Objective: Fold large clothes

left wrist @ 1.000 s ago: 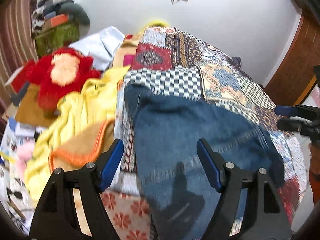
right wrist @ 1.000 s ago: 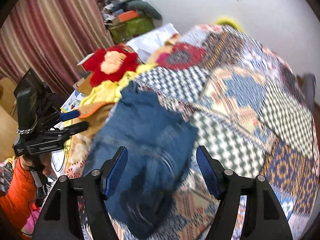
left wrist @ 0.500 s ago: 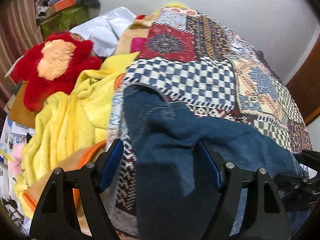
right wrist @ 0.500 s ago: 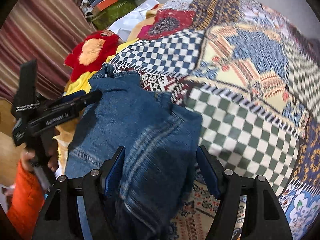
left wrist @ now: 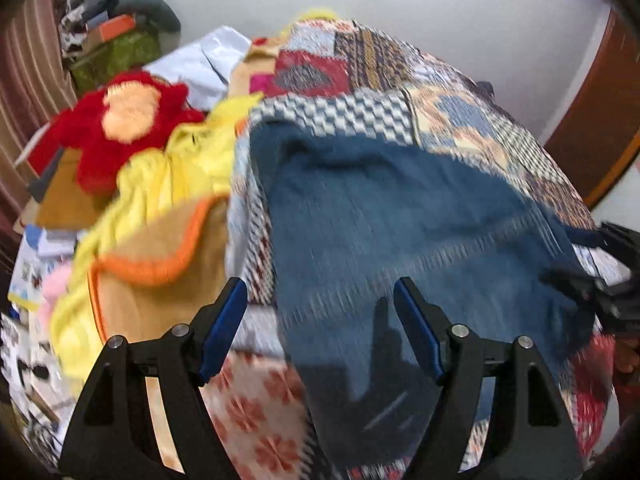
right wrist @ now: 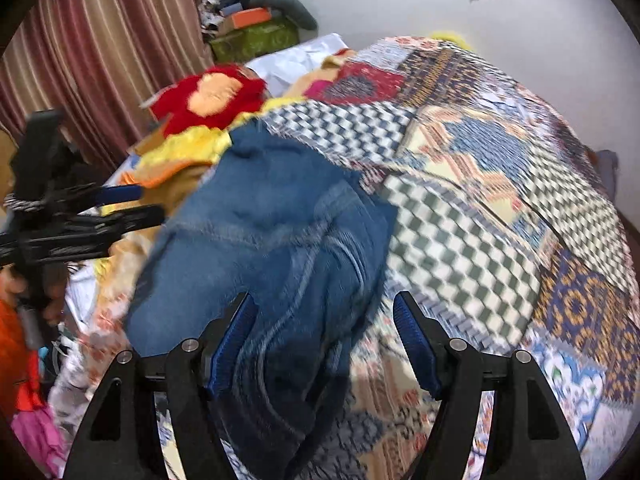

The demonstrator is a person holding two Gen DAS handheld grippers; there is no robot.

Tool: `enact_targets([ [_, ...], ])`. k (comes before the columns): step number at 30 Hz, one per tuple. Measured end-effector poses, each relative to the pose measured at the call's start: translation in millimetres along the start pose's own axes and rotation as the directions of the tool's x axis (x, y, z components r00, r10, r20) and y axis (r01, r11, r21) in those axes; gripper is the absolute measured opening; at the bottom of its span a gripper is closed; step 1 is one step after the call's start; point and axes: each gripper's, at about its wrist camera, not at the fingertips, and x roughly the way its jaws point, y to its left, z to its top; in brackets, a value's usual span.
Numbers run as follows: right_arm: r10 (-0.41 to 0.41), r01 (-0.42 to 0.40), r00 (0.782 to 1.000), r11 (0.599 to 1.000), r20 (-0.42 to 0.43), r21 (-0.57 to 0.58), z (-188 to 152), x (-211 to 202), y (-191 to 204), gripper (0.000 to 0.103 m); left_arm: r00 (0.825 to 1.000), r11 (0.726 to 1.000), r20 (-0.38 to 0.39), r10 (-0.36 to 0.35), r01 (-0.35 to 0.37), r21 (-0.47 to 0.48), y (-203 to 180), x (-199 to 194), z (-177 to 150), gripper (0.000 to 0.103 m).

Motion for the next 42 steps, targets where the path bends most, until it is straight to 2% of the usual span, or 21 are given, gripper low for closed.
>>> enact_targets([
  [2, 0.005, -0.005, 1.000, 0.999, 0.002, 0.035, -11, -6, -7, 0.070, 1.000, 1.000, -0.026, 0.012, -0.011, 0.021, -6, -4, -21, 0.075],
  [5, 0.020, -0.021, 1.000, 0.996, 0.009, 0.087, -24, -23, -20, 0.070, 0.995, 0.994, -0.054, 0.084, -0.080, 0.070, -10, -9, -46, 0.075],
  [8, 0.001, -0.003, 1.000, 0.996, 0.029, 0.092, -32, -44, -23, 0.070, 0.990, 0.986, -0.039, 0.139, -0.134, 0.104, -14, -19, -61, 0.075],
  [11, -0.050, 0.043, 0.997, 0.993, 0.063, 0.109, -38, -64, -19, 0.070, 0.986, 0.981, 0.008, 0.168, -0.168, 0.096, -21, -42, -68, 0.075],
  [14, -0.090, 0.073, 0.985, 0.991, 0.147, 0.116, -44, -95, -8, 0.070, 0.984, 0.984, 0.086, 0.156, -0.163, 0.074, -28, -71, -64, 0.075],
  [16, -0.092, 0.069, 0.975, 0.990, 0.201, 0.120, -43, -114, -2, 0.070, 0.975, 0.984, 0.164, 0.153, -0.166, 0.070, -37, -98, -57, 0.075],
  [20, -0.111, 0.074, 0.929, 0.990, 0.353, 0.116, -41, -164, 18, 0.070, 0.927, 0.984, 0.351, 0.133, -0.167, 0.067, -59, -158, -47, 0.075],
  [21, -0.116, 0.077, 0.907, 0.991, 0.404, 0.112, -41, -181, 26, 0.070, 0.904, 0.985, 0.411, 0.120, -0.159, 0.064, -66, -179, -46, 0.075],
  [22, -0.117, 0.077, 0.895, 0.991, 0.430, 0.109, -41, -191, 31, 0.070, 0.887, 0.987, 0.450, 0.105, -0.149, 0.064, -71, -193, -46, 0.075],
  [23, -0.117, 0.075, 0.873, 0.992, 0.474, 0.105, -42, -206, 38, 0.070, 0.872, 0.989, 0.480, 0.090, -0.137, 0.063, -73, -205, -45, 0.075],
  [24, -0.117, 0.075, 0.860, 0.992, 0.496, 0.104, -43, -214, 41, 0.070, 0.851, 0.991, 0.521, 0.072, -0.119, 0.057, -78, -220, -46, 0.075],
  [25, -0.116, 0.074, 0.837, 0.992, 0.534, 0.099, -45, -228, 49, 0.070, 0.834, 0.993, 0.549, 0.058, -0.104, 0.053, -80, -231, -47, 0.075],
  [27, -0.106, 0.065, 0.807, 0.994, 0.581, 0.091, -48, -246, 60, 0.070, 0.804, 0.996, 0.593, 0.036, -0.081, 0.049, -85, -251, -53, 0.075],
  [29, -0.095, 0.056, 0.783, 0.995, 0.615, 0.082, -52, -260, 69, 0.070, 0.766, 0.996, 0.642, 0.038, -0.084, 0.042, -90, -269, -61, 0.075],
  [30, -0.094, 0.059, 0.764, 0.995, 0.639, 0.077, -56, -268, 76, 0.070, 0.748, 0.995, 0.662, 0.041, -0.090, 0.040, -93, -277, -65, 0.075],
  [32, -0.101, 0.069, 0.738, 0.995, 0.668, 0.074, -62, -278, 86, 0.070, 0.718, 0.995, 0.694, 0.051, -0.099, 0.030, -96, -288, -73, 0.075],
  [33, -0.103, 0.074, 0.729, 0.995, 0.677, 0.072, -65, -282, 91, 0.070, 0.700, 0.995, 0.711, 0.059, -0.100, 0.016, -97, -294, -79, 0.075],
  [35, -0.102, 0.077, 0.718, 0.995, 0.688, 0.067, -69, -285, 98, 0.070, 0.686, 0.995, 0.724, 0.069, -0.100, 0.000, -99, -301, -86, 0.075],
  [38, -0.107, 0.082, 0.716, 0.994, 0.690, 0.069, -74, -284, 106, 0.070, 0.673, 0.995, 0.735, 0.084, -0.098, -0.024, -100, -307, -95, 0.077],
  [40, -0.118, 0.094, 0.719, 0.993, 0.685, 0.073, -76, -281, 109, 0.071, 0.664, 0.995, 0.742, 0.094, -0.093, -0.043, -99, -310, -100, 0.086],
  [42, -0.132, 0.112, 0.726, 0.991, 0.675, 0.074, -74, -276, 112, 0.081, 0.655, 0.994, 0.748, 0.105, -0.084, -0.065, -96, -313, -103, 0.094],
])
